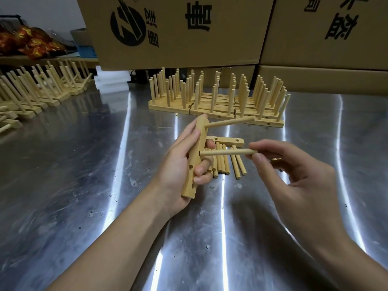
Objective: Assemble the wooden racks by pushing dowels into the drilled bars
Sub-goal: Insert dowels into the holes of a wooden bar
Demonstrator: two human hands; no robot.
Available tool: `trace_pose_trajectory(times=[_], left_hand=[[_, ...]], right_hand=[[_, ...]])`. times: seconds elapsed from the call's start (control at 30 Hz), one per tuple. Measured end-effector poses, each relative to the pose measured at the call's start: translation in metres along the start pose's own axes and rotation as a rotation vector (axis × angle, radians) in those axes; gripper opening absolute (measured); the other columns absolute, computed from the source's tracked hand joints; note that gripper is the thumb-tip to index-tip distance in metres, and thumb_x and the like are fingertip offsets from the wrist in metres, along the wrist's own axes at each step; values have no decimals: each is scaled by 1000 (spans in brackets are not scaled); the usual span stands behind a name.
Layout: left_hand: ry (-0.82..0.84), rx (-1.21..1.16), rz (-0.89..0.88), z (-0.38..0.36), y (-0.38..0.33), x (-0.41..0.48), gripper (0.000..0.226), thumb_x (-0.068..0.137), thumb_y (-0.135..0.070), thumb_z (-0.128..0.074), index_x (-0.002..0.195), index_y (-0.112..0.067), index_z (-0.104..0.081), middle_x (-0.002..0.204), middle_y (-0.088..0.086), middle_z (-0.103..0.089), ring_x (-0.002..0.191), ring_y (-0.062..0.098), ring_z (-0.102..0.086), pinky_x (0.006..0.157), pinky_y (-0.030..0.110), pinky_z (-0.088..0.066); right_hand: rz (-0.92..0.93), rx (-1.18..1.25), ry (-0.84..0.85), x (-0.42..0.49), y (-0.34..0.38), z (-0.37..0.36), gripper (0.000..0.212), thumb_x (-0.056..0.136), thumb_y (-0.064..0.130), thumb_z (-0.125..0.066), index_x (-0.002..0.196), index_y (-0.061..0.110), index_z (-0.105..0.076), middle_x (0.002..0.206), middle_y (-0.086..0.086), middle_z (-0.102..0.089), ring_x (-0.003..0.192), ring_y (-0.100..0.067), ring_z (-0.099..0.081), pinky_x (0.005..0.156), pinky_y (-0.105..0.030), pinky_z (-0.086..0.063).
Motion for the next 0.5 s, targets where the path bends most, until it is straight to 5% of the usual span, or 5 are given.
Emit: trace_pose_trajectory(times=[0.33, 0.5], left_hand=[[17, 77, 4, 0, 1, -1, 41, 113, -30, -43, 152, -36, -53, 89, 2, -60, 48, 7, -36, 38, 18, -31], [44, 137, 38, -10, 7, -4, 38, 114, -32, -41, 149, -40, -53, 90, 4, -59, 49, 8, -33, 40, 18, -28]], right_hand=[[-20, -45, 86, 1, 3, -3, 13, 99, 22, -71, 109, 30, -74, 97, 10, -78, 88, -21, -75, 74, -32, -58], [-82, -214, 312, -5, -5, -19, 12, 102, 26, -48, 101, 33, -58, 77, 7, -59, 72, -16, -58, 59, -23, -39]])
Point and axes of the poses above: each hand's wrist, its own x-axis towards the middle knuckle, its own z-axis out of the back of the hand, y = z × x, the point moved 6 cm from there along x, towards the middle knuckle
